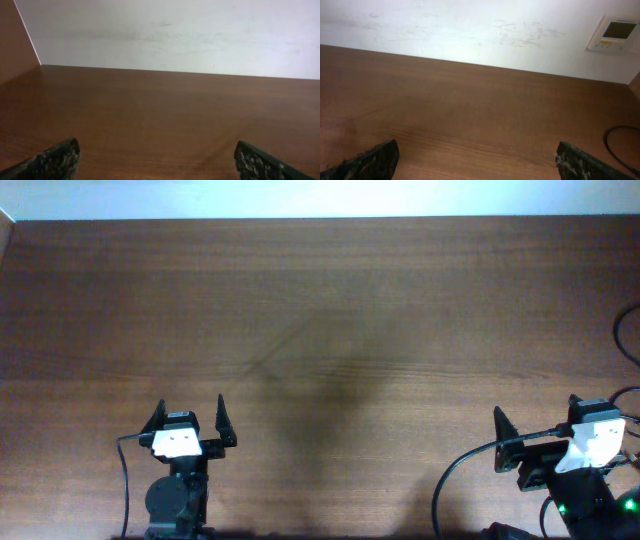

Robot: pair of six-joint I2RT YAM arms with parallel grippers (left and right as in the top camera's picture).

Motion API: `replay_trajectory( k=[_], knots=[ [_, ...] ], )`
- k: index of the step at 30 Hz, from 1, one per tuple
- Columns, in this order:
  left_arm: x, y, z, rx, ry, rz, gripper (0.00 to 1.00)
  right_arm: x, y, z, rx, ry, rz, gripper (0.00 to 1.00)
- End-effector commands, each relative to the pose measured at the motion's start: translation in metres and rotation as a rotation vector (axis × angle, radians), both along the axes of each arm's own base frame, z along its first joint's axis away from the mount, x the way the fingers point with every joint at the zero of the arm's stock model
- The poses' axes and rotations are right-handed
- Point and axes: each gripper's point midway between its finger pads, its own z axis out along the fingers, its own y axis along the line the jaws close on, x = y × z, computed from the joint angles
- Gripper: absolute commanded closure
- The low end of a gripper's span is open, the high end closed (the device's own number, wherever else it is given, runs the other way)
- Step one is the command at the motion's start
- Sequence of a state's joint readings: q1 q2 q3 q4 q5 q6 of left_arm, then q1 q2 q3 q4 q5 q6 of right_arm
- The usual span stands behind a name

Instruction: Untangle cables

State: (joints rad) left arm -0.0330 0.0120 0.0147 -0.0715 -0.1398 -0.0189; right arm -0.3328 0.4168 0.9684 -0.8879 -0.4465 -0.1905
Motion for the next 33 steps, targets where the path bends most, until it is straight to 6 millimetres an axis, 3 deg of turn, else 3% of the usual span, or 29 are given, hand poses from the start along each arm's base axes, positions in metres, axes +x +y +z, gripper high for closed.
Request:
replay_trajectory(
  k=[1,16,21,24,27,33],
  knots=[
    [0.000,0.001,-0.001,-0.010,-0.005,0.007,0.01,-0.001,0.003,0.002,-0.003,-0.010,0.018,0.01],
    [0.000,0.001,-0.001,-0.010,-0.004,0.007,0.01,-0.002,0.004,0.001,-0.003,-0.009,0.018,0.01],
    [0.000,0.001,-0.001,-0.010,-0.004,0.007,0.01,-0.019,-0.003,-0.001,-0.061,-0.114,-0.053,0.01],
    [0.000,0.001,-0.001,-0.010,-0.004,0.007,0.01,-0.005,0.005,-0.012,-0.077,-0.273,0.013,0.01],
    [0.000,0.001,-0.001,-0.010,-0.004,0.007,0.01,0.018,0.021,-0.031,0.042,-0.404,0.107,0.01],
    [0.000,0.001,-0.001,-0.010,-0.004,0.007,0.01,0.045,0.007,-0.063,0.110,-0.482,-0.002,0.01]
  ],
)
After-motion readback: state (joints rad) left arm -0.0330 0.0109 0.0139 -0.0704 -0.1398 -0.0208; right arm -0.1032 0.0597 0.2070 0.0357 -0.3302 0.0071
